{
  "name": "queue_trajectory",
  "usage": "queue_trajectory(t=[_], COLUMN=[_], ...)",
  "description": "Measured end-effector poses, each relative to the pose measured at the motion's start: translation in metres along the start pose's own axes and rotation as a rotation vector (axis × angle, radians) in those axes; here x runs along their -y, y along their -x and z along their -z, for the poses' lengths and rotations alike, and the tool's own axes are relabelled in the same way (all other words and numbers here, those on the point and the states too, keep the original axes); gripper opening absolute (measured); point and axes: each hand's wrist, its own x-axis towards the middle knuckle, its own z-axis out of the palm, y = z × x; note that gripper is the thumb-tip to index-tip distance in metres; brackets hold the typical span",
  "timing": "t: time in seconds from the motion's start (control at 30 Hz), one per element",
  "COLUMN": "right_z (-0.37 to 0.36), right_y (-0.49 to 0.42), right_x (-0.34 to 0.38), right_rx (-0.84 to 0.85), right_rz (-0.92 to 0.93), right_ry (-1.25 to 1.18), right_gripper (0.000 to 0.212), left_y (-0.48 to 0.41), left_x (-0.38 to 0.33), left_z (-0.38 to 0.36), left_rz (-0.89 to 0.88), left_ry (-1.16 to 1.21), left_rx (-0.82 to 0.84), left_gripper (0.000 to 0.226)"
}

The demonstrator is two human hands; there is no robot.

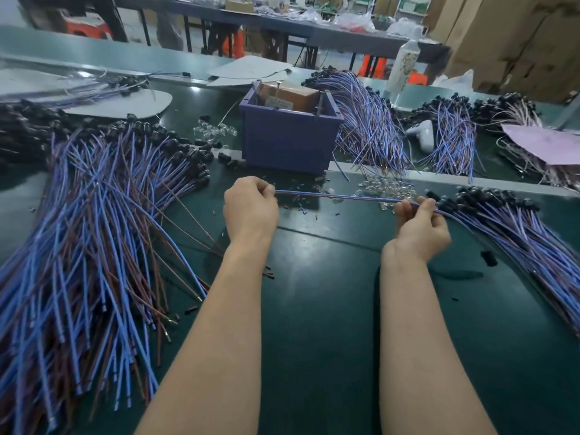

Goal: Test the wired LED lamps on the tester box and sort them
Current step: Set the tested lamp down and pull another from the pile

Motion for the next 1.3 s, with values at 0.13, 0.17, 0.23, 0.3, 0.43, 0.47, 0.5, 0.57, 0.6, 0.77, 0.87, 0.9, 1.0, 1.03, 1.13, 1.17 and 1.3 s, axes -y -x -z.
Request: queue_trajectory(t=[0.13,0.17,0.23,0.3,0.43,0.47,0.5,0.57,0.6,0.77,0.87,0.9,1.0,1.03,1.13,1.17,1.3], right_z=[-0.001,-0.001,-0.001,-0.001,0.004,0.005,0.004,-0.001,-0.003,-0.011,-0.014,-0.014,-0.013,-0.013,-0.012,-0.012,-0.008], right_y=[0.0,0.001,0.002,0.001,-0.009,-0.01,-0.007,0.003,0.009,0.02,0.027,0.027,0.024,0.024,0.028,0.028,0.028], right_x=[0.0,-0.001,-0.003,-0.003,0.004,0.005,0.005,0.002,0.001,0.004,0.002,0.003,0.008,0.009,0.008,0.008,0.01], right_rx=[-0.003,-0.005,-0.003,-0.001,-0.075,-0.074,-0.062,-0.02,-0.001,0.089,0.179,0.191,0.211,0.225,0.285,0.3,0.412], right_rz=[-0.004,-0.004,-0.001,-0.006,-0.056,-0.067,-0.082,-0.12,-0.141,-0.288,-0.386,-0.401,-0.417,-0.428,-0.49,-0.498,-0.25], right_ry=[-0.015,-0.014,-0.007,-0.004,-0.113,-0.13,-0.131,-0.131,-0.137,-0.206,-0.084,-0.068,-0.127,-0.127,-0.013,0.05,0.588], right_gripper=[0.03,0.03,0.03,0.03,0.03,0.03,0.03,0.029,0.029,0.026,0.022,0.021,0.02,0.021,0.023,0.023,0.035], left_y=[0.0,0.0,0.002,0.003,-0.007,-0.009,-0.009,-0.002,0.001,0.017,0.027,0.027,0.024,0.024,0.025,0.025,0.02], left_x=[-0.001,-0.002,-0.003,-0.003,0.005,0.007,0.007,0.003,0.0,-0.024,-0.036,-0.038,-0.037,-0.036,-0.039,-0.04,-0.036], left_z=[0.0,-0.001,-0.003,-0.003,0.012,0.014,0.013,0.004,-0.001,-0.014,-0.023,-0.024,-0.023,-0.022,-0.023,-0.023,-0.021], left_rz=[0.009,0.014,0.027,0.028,0.032,0.035,0.036,0.0,-0.046,-0.033,0.188,0.246,0.379,0.392,0.388,0.375,0.254], left_ry=[0.072,0.095,0.166,0.204,0.239,0.221,0.175,0.033,-0.029,0.339,0.678,0.741,0.837,0.864,1.029,1.093,1.07], left_rx=[-0.079,-0.095,-0.115,-0.141,-0.258,-0.255,-0.221,-0.111,-0.078,0.244,0.457,0.477,0.54,0.563,0.571,0.547,0.359], left_gripper=[0.018,0.017,0.014,0.013,0.015,0.017,0.022,0.035,0.037,0.026,0.022,0.022,0.025,0.025,0.022,0.021,0.023])
